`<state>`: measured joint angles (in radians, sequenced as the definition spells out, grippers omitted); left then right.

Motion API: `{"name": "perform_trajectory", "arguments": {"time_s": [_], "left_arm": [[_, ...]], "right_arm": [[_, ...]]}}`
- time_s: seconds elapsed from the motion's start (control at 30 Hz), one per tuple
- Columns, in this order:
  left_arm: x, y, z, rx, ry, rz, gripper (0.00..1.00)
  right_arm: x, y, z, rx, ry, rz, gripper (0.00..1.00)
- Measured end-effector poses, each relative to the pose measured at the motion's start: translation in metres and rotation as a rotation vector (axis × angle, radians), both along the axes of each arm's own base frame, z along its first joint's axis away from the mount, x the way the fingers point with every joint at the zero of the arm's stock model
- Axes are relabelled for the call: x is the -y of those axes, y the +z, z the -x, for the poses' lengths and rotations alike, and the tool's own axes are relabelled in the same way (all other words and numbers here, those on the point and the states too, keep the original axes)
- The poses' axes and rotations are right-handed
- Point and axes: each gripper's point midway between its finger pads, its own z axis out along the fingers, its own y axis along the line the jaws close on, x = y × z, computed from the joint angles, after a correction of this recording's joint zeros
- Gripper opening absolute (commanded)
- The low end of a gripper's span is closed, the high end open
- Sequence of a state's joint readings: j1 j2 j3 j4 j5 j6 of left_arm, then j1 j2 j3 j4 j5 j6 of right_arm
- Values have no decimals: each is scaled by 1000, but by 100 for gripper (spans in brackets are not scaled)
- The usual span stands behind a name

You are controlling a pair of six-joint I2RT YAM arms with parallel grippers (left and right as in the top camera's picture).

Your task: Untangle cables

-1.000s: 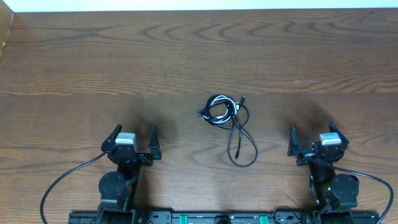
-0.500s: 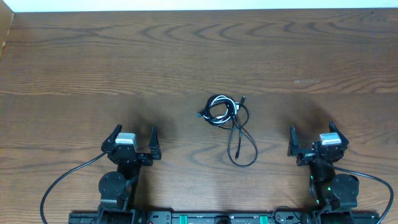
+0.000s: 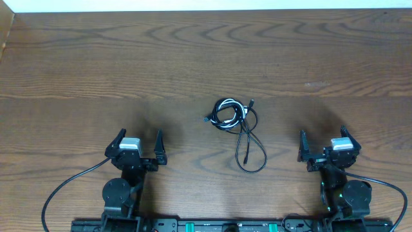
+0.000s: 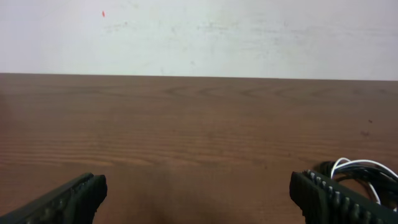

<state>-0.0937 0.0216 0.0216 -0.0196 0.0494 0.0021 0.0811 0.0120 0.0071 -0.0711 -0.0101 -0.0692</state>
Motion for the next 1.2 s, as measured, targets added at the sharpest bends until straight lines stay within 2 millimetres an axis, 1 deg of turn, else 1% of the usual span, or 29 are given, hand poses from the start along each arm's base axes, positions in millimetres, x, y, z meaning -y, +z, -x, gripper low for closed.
{"name": "perform_trajectory", "arguments": {"time_s": [0.37, 0.77, 1.2], "left_arm": [[-1, 5, -1, 21, 3, 2, 100], [-1, 6, -1, 25, 3, 2, 100], [-1, 16, -1, 64, 4, 6, 100]], "right_arm": [[0, 0, 0, 0, 0, 0, 99], [0, 0, 0, 1, 0, 0, 99], [0, 0, 0, 1, 0, 0, 99]]}}
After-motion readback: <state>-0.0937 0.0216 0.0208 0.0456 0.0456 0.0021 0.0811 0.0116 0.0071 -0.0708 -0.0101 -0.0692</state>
